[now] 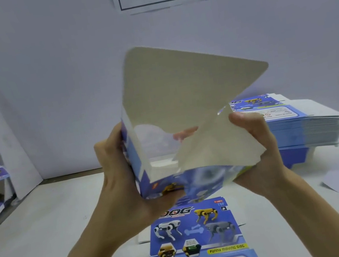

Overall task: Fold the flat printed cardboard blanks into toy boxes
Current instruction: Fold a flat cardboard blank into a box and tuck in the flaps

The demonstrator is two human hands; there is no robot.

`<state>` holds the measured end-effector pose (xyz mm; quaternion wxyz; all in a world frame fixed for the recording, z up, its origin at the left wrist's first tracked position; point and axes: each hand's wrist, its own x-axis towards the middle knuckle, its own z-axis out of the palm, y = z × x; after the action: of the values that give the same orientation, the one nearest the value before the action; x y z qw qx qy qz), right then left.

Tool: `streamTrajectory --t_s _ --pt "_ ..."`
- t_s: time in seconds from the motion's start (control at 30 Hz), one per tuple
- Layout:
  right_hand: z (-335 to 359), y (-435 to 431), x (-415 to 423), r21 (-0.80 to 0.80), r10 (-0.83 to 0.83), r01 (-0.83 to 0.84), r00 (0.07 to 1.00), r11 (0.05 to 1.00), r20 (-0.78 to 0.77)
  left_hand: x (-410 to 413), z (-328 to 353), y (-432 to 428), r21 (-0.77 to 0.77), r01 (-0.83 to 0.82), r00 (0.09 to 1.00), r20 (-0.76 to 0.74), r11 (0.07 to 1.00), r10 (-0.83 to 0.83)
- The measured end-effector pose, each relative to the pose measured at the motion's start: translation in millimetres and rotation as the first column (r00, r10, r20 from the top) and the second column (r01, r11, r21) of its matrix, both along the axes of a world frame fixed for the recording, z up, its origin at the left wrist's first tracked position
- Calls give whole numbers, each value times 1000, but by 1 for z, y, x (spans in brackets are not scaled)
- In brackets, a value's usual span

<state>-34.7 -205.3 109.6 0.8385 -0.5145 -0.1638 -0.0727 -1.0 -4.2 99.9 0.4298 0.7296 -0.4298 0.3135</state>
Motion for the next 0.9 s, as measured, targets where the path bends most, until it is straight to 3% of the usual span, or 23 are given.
streamTrajectory --t_s 0.13,0.27,0.37,0.43,0.5,0.53,0.57,0.6,0.63,0.67,0.77,0.87,0.9 --pt "4 1 -2 -21 -18 20 997 1000 69 0 -9 0 42 54 997 -56 998 -51" --pt "7 -6 -4 -28 97 -95 990 995 99 -6 -9 -2 -132 218 930 -273 967 -247" --pt "8 -6 -5 -87 135 -130 990 988 50 -4 -8 2 -125 169 940 -277 978 -198" --pt "7 -8 -4 -87 22 -23 1000 996 -18 -4 -6 3 -54 89 977 -191 995 -97" --pt "8 -12 -4 -291 -235 212 971 933 -46 -6 -4 1 -8 -50 996 -68 999 49" --pt "7 -12 -3 -532 -390 355 919 769 49 -7 -2 1 5 -114 994 -6 994 114" --pt "9 -10 -3 -759 -480 447 853 473 203 -7 -1 0 16 -181 982 62 983 180" --pt "8 -7 -2 -859 -500 490 787 147 363 -9 -1 -1 28 -241 964 121 970 236" --pt "8 -3 -2 -852 -475 511 726 -110 497 -10 -1 -3 36 -285 947 164 958 276" --pt "6 -1 -2 -813 -448 539 684 -221 575 -12 -1 -5 40 -308 937 189 951 295" --pt "6 1 -3 -828 -437 517 708 -215 555 -14 0 -6 26 -327 928 197 945 316" --pt "9 -2 -12 -860 -388 486 831 156 399 -10 4 2 27 -298 942 173 954 289" --pt "10 -2 -13 -869 -367 472 842 150 394 -9 4 3 29 -290 944 175 957 281"
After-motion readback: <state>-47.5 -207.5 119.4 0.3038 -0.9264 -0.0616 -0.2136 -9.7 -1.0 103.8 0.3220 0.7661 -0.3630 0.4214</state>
